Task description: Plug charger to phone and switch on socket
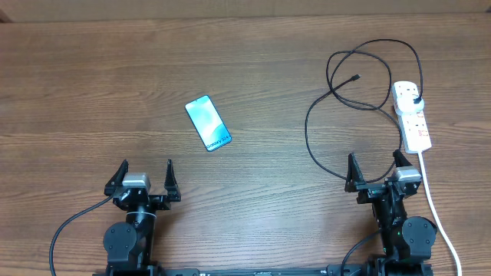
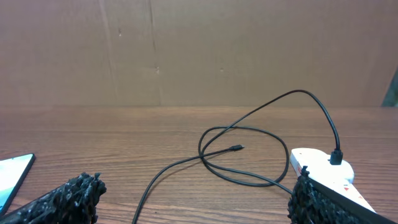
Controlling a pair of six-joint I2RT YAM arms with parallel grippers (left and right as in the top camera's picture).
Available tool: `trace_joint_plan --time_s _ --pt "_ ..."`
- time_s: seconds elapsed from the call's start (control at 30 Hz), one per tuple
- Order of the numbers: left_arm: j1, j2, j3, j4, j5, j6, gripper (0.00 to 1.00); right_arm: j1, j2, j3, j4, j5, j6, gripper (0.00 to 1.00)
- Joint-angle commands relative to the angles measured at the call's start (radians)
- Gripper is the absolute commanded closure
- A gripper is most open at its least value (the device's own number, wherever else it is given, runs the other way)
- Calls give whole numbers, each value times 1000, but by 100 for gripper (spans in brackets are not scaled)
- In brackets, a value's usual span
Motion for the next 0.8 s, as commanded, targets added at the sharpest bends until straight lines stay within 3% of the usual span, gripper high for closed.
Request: trace_joint_plan --time_s 0.0,0.57,0.77 --pt "4 -8 -5 0 14 26 1 0 -9 -11 6 -6 -5 0" --pt "4 -8 -5 0 15 10 0 0 -9 -11 6 -6 -5 0" --pt "4 -8 2 -10 25 -71 0 0 -9 -11 6 -6 -5 0"
